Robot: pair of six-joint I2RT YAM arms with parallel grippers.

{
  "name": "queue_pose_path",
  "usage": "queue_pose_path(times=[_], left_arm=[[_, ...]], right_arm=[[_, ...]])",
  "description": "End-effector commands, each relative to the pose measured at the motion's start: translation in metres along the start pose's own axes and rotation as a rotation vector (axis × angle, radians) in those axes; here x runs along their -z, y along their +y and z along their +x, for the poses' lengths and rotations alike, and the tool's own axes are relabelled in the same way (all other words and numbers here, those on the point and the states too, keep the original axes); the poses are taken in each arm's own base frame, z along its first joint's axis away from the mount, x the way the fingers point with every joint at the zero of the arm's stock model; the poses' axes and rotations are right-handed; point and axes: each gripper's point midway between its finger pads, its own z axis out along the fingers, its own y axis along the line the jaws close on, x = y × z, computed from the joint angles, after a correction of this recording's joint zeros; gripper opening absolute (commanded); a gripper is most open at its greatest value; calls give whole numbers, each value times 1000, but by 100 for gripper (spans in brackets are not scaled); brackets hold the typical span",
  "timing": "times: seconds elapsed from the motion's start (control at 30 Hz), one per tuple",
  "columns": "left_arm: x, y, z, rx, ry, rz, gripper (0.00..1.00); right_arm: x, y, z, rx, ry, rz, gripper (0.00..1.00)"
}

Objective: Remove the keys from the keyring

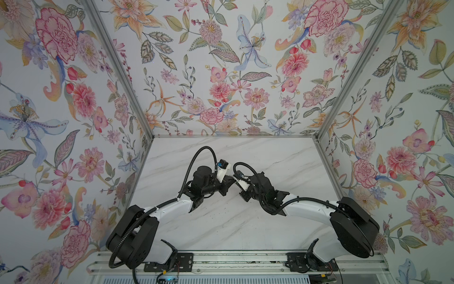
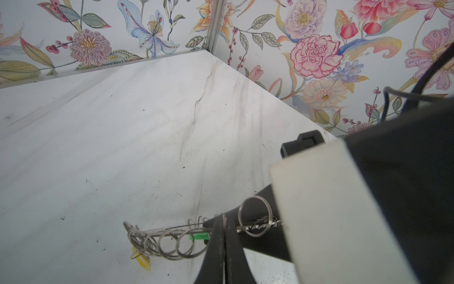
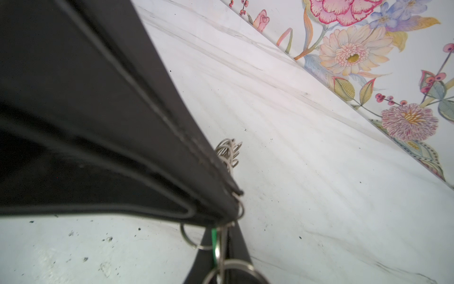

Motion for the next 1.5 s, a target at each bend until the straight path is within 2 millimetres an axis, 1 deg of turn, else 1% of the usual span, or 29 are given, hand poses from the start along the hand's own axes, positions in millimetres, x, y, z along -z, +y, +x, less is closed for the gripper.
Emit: queue_pose_path(times=[0.0,0.13,0.3,0.43,0.6,0.7,0.8,0.87,0.9,1.03,1.13,1.23,1.27,1.33,1.37,1.4,1.47], left_arm=[[5,1,-14,-63,10,-35,0],[12,11,-8,-98,121,-99,0],[23,13,13,-88,333,-122,0],[39,15,35,-60,487,-151,0],[55,11,67,-33,693,-126,0],[61,8,81,-25,787,-98,0],[65,11,91,-34,875,-111,0],[67,14,87,-50,890,-133,0],[64,17,93,-44,924,-137,0],[65,27,83,-83,960,-210,0],[70,35,74,-123,1005,-286,0],[68,39,61,-167,984,-337,0],[64,38,55,-171,944,-329,5],[53,27,43,-154,835,-263,8],[47,20,39,-137,780,-216,13],[46,14,28,-124,709,-191,14],[42,9,17,-96,606,-153,14]], right_arm=[[-1,-1,-12,-3,-34,1,0],[-1,-5,-6,15,-20,28,0],[-4,-15,4,56,16,105,0],[-3,-14,1,58,4,108,0],[-2,-15,-2,56,-10,115,0],[-2,-14,-3,63,-12,117,0],[-1,-13,-2,72,-8,124,0],[0,-13,-1,72,-11,127,0],[0,-13,-1,74,-11,126,0],[1,-12,-2,86,-10,129,0],[1,-11,-1,97,-9,133,0],[0,-11,-1,97,-10,134,0],[-1,-10,0,97,-7,134,0],[0,-10,-1,90,-12,130,0],[0,-10,-2,85,-17,125,0],[1,-9,-3,81,-21,120,0],[3,-8,-7,65,-37,102,0]])
